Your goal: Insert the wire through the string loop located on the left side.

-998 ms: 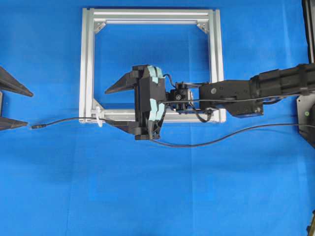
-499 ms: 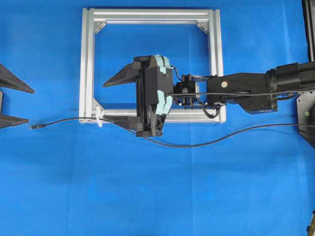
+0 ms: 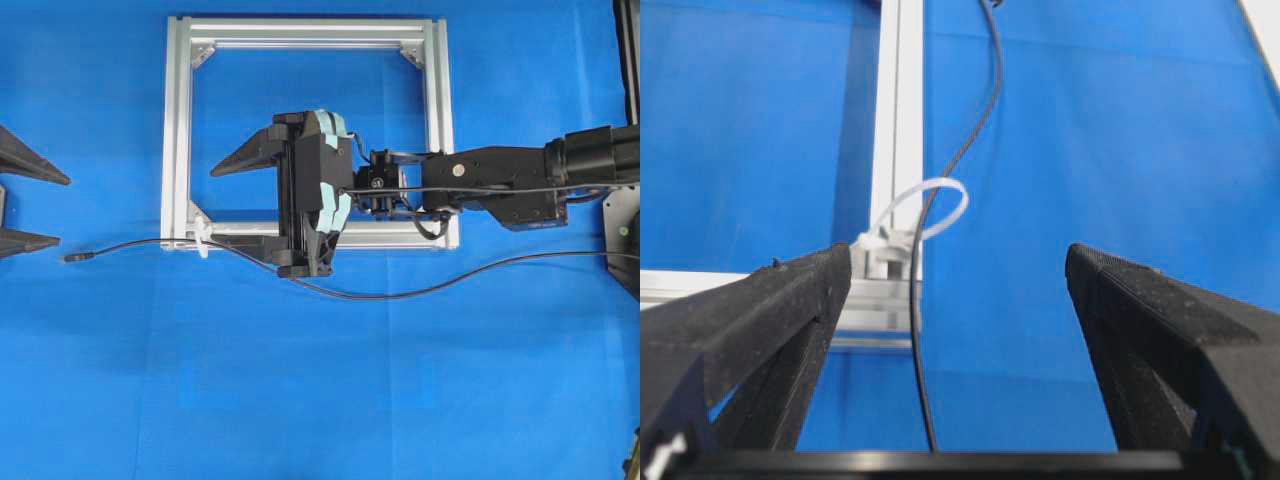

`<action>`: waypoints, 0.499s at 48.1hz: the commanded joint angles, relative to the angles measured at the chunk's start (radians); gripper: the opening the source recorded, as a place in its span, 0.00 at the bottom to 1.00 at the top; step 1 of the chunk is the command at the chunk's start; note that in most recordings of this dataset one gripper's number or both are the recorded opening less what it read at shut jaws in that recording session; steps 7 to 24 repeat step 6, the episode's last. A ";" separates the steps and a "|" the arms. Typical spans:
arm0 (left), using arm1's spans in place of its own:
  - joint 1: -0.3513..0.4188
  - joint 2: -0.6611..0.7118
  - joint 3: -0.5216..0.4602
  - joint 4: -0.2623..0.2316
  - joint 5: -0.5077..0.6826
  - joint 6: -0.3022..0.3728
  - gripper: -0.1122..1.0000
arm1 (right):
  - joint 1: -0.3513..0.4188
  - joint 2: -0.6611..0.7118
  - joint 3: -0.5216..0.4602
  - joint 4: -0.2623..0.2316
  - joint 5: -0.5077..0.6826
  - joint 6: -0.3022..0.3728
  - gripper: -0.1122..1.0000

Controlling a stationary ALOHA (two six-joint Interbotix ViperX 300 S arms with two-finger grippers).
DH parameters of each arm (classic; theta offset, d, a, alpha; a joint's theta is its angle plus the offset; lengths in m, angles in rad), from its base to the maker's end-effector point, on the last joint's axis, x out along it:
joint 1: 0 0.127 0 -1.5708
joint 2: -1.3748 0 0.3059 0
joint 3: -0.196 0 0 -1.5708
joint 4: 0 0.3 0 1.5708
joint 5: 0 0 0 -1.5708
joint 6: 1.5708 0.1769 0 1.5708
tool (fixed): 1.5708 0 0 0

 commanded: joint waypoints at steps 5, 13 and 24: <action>0.003 0.008 -0.012 0.003 -0.009 0.002 0.85 | 0.000 -0.038 -0.023 0.003 0.005 0.002 0.96; 0.003 0.008 -0.012 0.003 -0.009 0.002 0.85 | -0.002 -0.040 -0.023 0.003 0.005 0.002 0.96; 0.003 0.008 -0.012 0.003 -0.009 0.002 0.85 | -0.002 -0.040 -0.023 0.003 0.005 0.002 0.96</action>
